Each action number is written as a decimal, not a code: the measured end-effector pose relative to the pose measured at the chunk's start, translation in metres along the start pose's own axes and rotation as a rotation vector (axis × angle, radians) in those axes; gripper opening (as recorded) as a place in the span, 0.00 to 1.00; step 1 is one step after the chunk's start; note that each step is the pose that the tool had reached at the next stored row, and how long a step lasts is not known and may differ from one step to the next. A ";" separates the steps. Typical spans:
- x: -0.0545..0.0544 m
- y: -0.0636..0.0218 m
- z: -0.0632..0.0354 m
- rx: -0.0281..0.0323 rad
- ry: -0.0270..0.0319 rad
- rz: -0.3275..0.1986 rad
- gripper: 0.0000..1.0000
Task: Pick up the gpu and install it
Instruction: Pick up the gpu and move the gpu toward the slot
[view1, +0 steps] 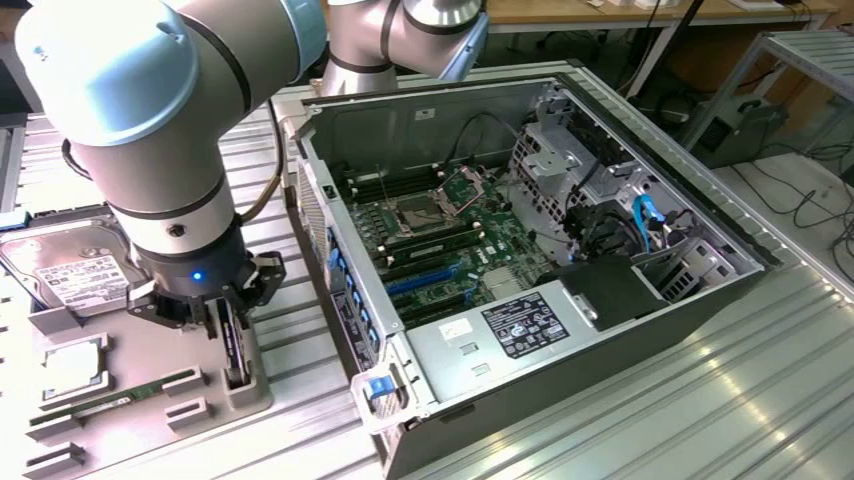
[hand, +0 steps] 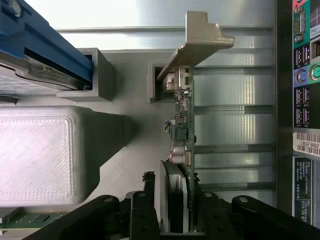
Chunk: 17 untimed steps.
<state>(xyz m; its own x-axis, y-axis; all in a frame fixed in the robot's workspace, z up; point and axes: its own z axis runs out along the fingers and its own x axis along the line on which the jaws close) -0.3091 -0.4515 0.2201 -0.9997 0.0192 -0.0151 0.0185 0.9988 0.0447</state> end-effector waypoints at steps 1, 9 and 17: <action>0.000 0.0000 0.0000 0.0000 0.0002 0.000 0.38; 0.000 0.0000 0.0000 0.0000 0.0015 0.000 0.28; 0.000 0.0000 0.0000 0.0000 0.0015 0.000 0.28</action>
<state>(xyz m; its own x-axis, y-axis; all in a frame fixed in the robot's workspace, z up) -0.3089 -0.4515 0.2201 -0.9997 0.0192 -0.0136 0.0186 0.9988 0.0447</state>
